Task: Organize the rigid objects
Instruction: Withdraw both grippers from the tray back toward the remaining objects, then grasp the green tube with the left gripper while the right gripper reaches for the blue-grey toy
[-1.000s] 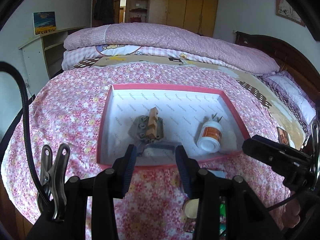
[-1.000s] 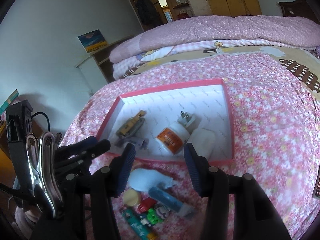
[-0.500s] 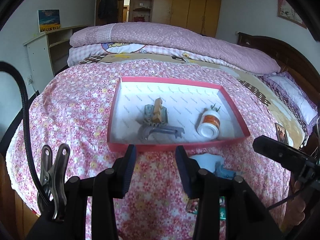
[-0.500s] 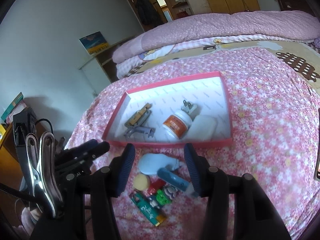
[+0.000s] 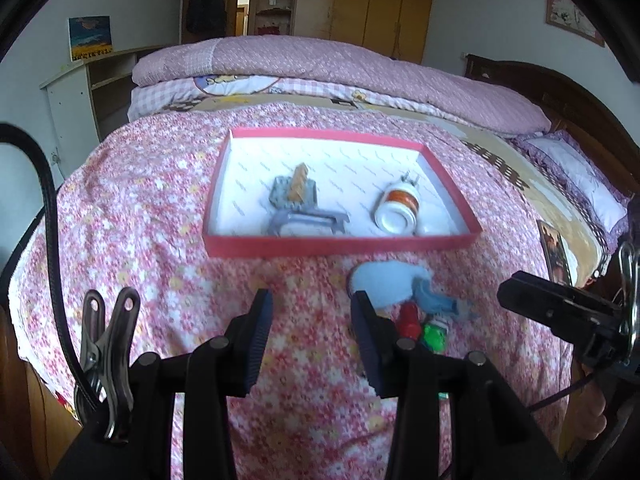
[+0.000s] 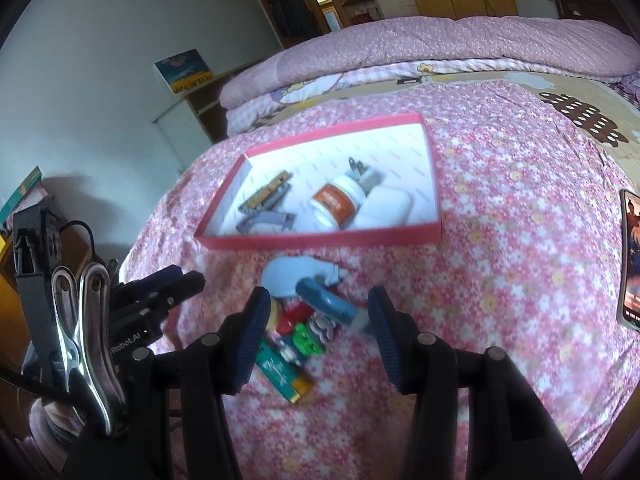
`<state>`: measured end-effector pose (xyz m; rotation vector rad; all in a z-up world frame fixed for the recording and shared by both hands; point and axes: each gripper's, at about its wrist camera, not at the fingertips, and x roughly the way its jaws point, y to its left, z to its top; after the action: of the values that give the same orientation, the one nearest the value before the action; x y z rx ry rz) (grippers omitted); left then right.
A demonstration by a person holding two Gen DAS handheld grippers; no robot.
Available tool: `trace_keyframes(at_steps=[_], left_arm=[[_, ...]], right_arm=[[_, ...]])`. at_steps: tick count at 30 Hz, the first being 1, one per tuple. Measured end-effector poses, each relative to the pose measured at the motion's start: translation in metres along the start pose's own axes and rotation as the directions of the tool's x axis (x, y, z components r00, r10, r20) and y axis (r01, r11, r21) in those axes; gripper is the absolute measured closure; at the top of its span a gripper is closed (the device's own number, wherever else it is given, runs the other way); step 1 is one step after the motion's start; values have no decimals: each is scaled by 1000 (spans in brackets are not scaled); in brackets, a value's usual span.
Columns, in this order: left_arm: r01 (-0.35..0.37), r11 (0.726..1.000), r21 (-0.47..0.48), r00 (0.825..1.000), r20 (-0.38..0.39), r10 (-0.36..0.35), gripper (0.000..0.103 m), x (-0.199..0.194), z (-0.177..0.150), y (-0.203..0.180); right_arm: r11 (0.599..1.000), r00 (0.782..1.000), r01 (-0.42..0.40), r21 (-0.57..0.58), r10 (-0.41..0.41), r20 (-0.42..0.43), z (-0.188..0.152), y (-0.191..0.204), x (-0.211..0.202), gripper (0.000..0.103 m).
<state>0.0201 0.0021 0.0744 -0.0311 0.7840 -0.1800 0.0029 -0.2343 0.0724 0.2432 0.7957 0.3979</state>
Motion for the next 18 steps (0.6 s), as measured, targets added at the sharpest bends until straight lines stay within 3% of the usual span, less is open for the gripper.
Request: trace_keyframes(at_steps=[8,18], left_arm=[[41,999,23,998,-46,-40,61,5,-21,-11],[158,981,110,985,-85,-149,60,6,-38,-36]], right_arm=[[999,999,31,-37,-32,-36,-20,-1,0,51],[996,996,66,-62,-69,-50,-32,-7,-4,51]])
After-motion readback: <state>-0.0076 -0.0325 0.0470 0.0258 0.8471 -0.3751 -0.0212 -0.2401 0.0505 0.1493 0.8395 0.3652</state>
